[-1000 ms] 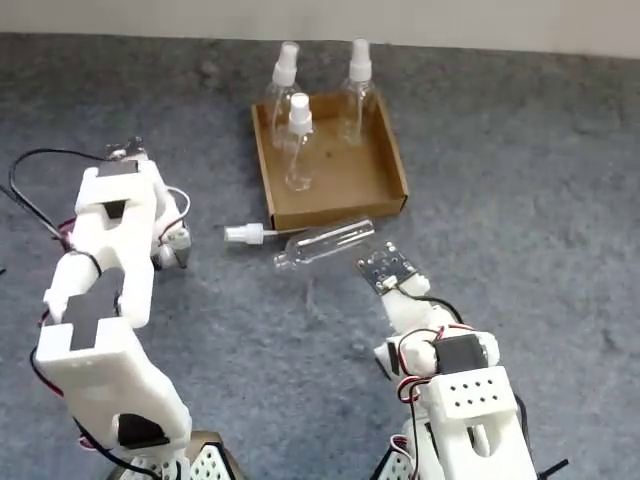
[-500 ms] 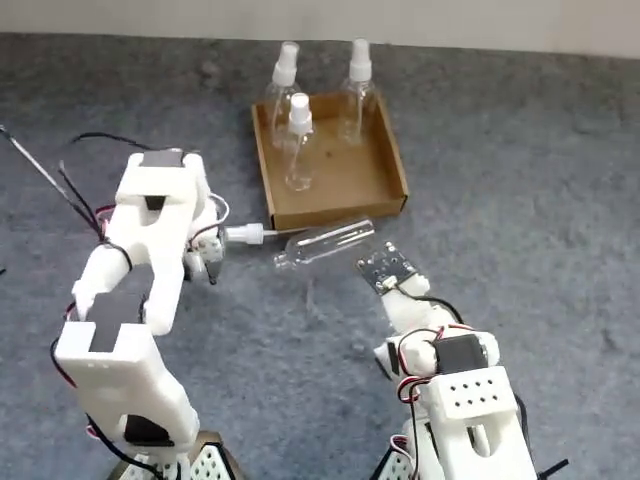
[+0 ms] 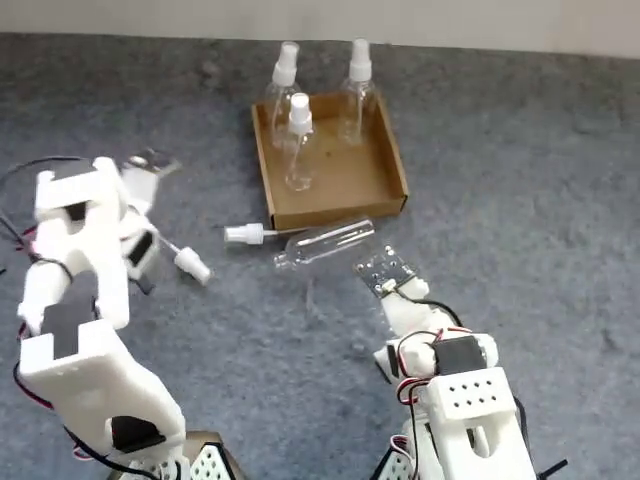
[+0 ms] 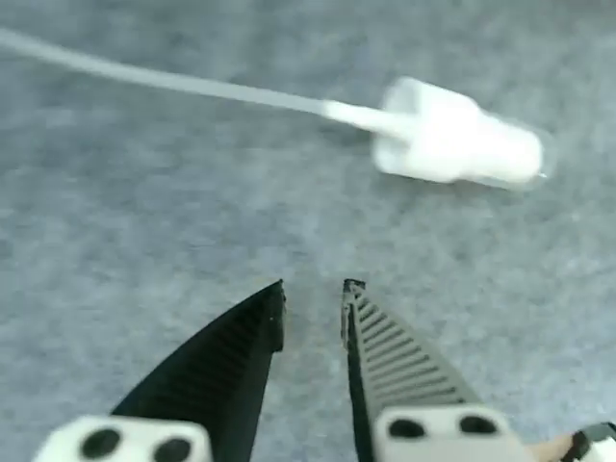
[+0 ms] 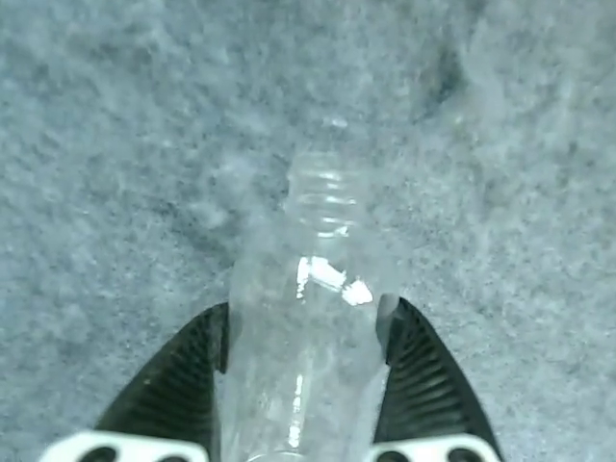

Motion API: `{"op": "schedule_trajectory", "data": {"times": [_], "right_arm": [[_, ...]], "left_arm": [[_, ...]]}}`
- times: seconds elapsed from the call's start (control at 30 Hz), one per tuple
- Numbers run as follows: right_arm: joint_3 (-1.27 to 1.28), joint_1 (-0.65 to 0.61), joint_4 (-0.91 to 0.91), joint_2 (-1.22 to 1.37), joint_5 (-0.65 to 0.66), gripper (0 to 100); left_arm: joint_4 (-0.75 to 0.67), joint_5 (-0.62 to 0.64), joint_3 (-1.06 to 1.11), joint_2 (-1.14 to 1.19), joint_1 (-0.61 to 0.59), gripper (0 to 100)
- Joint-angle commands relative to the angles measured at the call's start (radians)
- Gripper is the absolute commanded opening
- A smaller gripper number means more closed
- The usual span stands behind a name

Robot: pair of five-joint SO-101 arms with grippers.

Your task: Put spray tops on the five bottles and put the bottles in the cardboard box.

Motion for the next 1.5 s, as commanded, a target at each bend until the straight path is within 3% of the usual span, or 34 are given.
{"op": "schedule_trajectory", "data": {"times": [0.0, 0.23, 0.37, 0.77, 1.0, 1.1, 1.47], "right_arm": [[-0.001, -0.004, -0.01, -0.004, -0.011, 0.4], [-0.001, -0.004, -0.01, -0.004, -0.011, 0.4], [-0.001, -0.004, -0.01, -0.004, -0.011, 0.4], [-0.001, -0.004, -0.01, -0.005, -0.011, 0.4], [-0.001, -0.004, -0.01, -0.004, -0.011, 0.4], [-0.001, -0.002, -0.01, -0.004, -0.011, 0.4], [0.001, 0.001, -0.01, -0.004, -0.011, 0.4]], "left_arm": [[0.006, -0.075, -0.148, -0.061, 0.022, 7], [0.011, -0.318, -0.214, -0.061, 0.22, 7], [0.003, -0.463, -0.185, -0.061, 0.297, 14], [0.003, -0.77, -0.077, -0.05, 0.278, 16], [-0.181, -0.778, 0.085, -0.05, 0.277, 16], [-0.236, -0.721, 0.117, -0.05, 0.277, 16], [-0.288, -0.638, 0.122, -0.058, 0.251, 7]]}}
